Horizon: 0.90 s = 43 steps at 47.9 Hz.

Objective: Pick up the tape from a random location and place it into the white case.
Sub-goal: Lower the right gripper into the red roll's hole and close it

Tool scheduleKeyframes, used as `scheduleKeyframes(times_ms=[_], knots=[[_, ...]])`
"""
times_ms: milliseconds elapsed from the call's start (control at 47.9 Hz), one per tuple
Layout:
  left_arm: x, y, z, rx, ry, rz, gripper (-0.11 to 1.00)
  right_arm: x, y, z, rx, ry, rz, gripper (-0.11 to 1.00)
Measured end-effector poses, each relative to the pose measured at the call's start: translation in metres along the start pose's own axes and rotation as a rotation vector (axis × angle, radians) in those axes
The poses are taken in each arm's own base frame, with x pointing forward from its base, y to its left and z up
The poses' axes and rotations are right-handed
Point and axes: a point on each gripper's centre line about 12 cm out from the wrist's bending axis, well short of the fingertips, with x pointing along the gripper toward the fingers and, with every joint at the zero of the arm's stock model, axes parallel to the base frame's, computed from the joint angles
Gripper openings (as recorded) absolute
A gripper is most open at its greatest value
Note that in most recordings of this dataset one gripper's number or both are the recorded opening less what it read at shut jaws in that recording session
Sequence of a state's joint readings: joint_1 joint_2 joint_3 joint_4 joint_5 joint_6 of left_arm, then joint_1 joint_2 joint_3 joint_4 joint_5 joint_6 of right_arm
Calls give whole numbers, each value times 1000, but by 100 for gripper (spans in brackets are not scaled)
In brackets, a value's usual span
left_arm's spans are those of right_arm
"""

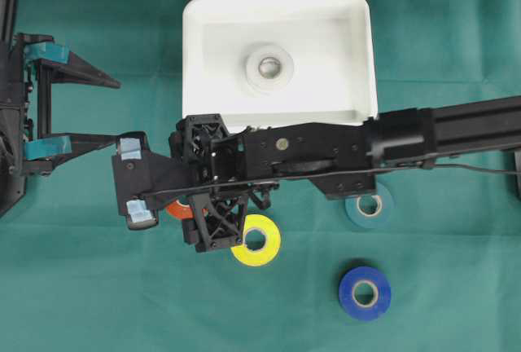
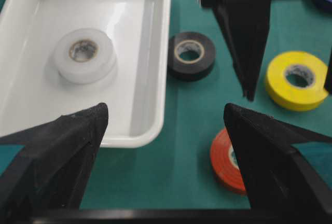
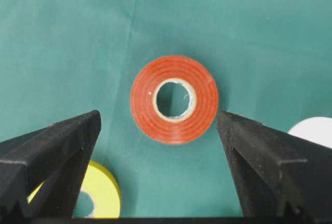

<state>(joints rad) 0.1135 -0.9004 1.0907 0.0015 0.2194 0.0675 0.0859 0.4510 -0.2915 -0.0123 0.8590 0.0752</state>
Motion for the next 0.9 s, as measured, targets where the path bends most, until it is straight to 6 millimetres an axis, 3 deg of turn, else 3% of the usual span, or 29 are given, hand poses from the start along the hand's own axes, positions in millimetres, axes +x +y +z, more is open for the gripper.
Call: scheduleKeyframes(times_ms=[542, 897], knots=[[0, 0, 0, 0, 2, 0, 97, 67, 3, -22, 0, 48, 0, 91], [0, 0, -1, -1, 3, -1, 97, 96, 6, -33, -3, 63, 3, 91]])
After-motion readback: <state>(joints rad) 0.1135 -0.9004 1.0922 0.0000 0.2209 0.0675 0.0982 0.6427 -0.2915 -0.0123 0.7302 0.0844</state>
